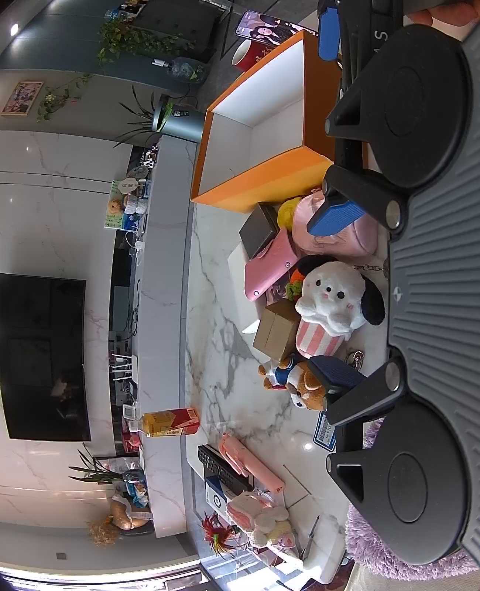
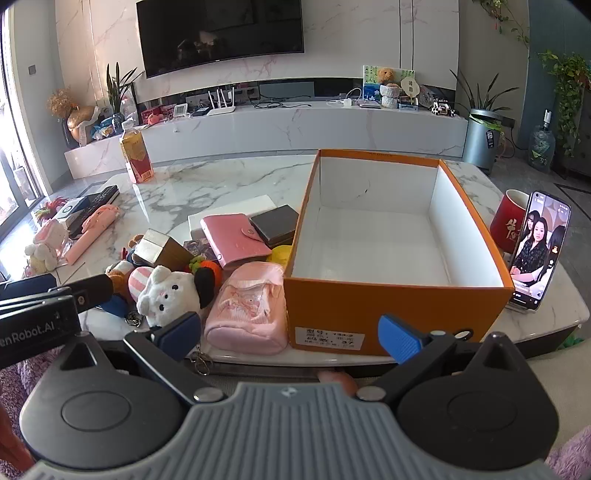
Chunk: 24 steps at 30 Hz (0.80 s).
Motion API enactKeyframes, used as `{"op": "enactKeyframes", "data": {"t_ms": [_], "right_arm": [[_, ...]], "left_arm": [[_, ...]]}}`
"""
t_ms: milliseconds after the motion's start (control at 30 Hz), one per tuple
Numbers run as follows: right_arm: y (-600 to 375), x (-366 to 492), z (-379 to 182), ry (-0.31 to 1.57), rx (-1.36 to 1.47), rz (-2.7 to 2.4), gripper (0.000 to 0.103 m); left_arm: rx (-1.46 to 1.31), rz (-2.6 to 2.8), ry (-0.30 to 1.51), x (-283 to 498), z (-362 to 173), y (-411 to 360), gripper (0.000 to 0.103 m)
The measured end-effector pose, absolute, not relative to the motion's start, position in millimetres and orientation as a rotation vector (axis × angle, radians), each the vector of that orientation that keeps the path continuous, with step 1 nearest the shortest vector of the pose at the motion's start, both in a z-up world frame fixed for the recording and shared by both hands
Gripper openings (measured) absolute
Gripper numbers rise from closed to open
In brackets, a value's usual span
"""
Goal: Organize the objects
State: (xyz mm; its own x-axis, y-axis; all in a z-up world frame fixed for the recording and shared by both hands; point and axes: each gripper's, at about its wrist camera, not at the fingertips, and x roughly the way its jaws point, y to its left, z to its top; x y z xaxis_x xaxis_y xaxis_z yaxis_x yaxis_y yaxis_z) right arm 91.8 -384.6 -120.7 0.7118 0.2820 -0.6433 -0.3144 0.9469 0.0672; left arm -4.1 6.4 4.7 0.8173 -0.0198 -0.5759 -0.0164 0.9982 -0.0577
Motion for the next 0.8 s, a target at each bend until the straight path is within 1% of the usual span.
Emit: {"op": "enactKeyframes", "data": {"t_ms": [800], "right_arm": [[-376.1,93.8,-127.6,0.735,-0.075,0.342,0.102]], "left_arm": [[-0.061,0.014,0.615,-3.9,-2.7,11.6,0.085]]}}
